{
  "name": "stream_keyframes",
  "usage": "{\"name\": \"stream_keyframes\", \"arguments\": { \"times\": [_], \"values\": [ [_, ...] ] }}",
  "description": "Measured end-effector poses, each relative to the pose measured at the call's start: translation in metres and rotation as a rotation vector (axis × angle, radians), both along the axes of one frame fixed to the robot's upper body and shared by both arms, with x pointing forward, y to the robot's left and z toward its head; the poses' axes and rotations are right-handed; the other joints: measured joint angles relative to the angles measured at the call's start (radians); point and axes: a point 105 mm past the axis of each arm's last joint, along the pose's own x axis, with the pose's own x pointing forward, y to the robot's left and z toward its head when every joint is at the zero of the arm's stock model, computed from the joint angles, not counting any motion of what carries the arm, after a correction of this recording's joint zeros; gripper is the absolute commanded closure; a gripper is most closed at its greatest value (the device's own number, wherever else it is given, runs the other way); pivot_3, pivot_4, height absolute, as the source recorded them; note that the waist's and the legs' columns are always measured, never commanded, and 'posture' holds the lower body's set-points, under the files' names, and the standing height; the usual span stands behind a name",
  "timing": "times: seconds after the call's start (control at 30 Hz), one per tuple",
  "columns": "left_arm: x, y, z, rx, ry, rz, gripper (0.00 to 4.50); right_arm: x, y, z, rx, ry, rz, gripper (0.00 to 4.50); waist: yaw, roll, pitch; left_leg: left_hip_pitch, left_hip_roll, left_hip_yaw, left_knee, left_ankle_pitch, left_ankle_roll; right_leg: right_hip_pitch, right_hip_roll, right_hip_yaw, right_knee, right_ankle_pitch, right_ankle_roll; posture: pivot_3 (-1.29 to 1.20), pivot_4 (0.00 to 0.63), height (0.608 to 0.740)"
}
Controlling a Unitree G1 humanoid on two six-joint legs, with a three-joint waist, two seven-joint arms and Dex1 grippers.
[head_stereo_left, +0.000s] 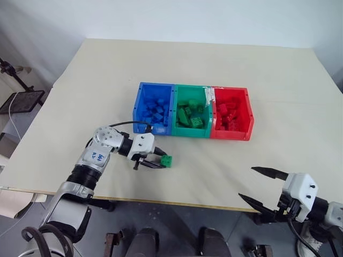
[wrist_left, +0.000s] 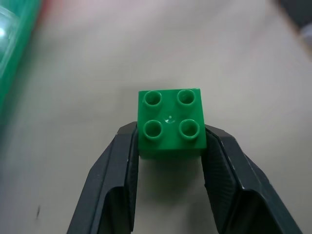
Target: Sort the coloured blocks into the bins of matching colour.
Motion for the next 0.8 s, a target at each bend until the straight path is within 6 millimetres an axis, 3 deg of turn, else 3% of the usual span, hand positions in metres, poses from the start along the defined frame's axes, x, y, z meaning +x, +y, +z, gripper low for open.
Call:
{"name": "stream_keyframes", "arguments": {
  "times": [0.2, 0.27, 0.37, 0.5, 0.67, 0.8],
  "values": [
    [0.037, -0.048, 0.077, -0.257, -0.151, 0.213, 3.01, 0.012, -0.012, 0.019, 0.148, -0.148, -0.198, 0.00, -0.002, 0.000, 0.000, 0.001, 0.000, 0.000, 0.000, 0.000, 0.000, 0.000, 0.000, 0.000, 0.000, 0.000, 0.000, 0.00, 0.150, 0.740],
    [0.050, -0.066, 0.087, -0.299, -0.181, 0.284, 3.01, 0.015, -0.014, 0.023, 0.165, -0.180, -0.233, 0.00, -0.001, -0.001, 0.000, 0.000, 0.000, 0.000, 0.001, 0.000, 0.000, 0.000, 0.000, 0.000, 0.000, 0.000, 0.000, 0.00, 0.150, 0.740],
    [0.065, -0.073, 0.087, -0.295, -0.188, 0.358, 3.01, 0.018, -0.015, 0.024, 0.159, -0.194, -0.245, 0.00, -0.006, 0.000, 0.000, 0.001, 0.000, 0.001, -0.003, 0.000, 0.000, -0.001, 0.000, 0.001, 0.000, 0.000, 0.000, 0.00, 0.150, 0.740],
    [0.074, -0.067, 0.073, -0.266, -0.158, 0.415, 1.69, 0.019, -0.013, 0.024, 0.161, -0.194, -0.239, 0.00, -0.007, 0.000, 0.000, 0.001, 0.000, 0.002, -0.003, 0.000, 0.000, -0.002, 0.000, 0.001, 0.000, 0.000, 0.000, 0.00, 0.150, 0.740],
    [0.075, -0.048, 0.078, -0.263, -0.175, 0.427, 0.13, 0.021, -0.004, 0.020, 0.169, -0.168, -0.197, 0.00, -0.005, 0.000, 0.000, 0.000, 0.000, 0.002, -0.003, 0.000, 0.000, -0.002, 0.000, 0.001, 0.000, 0.000, 0.000, 0.00, 0.150, 0.740],
    [0.059, -0.019, 0.084, -0.283, -0.193, 0.371, 0.06, 0.024, 0.003, 0.024, 0.143, -0.169, -0.141, 0.00, -0.014, 0.000, 0.000, 0.001, 0.000, 0.002, -0.003, 0.000, 0.000, -0.003, 0.000, 0.001, 0.001, 0.000, 0.000, 0.00, 0.150, 0.740]
  ]
}}
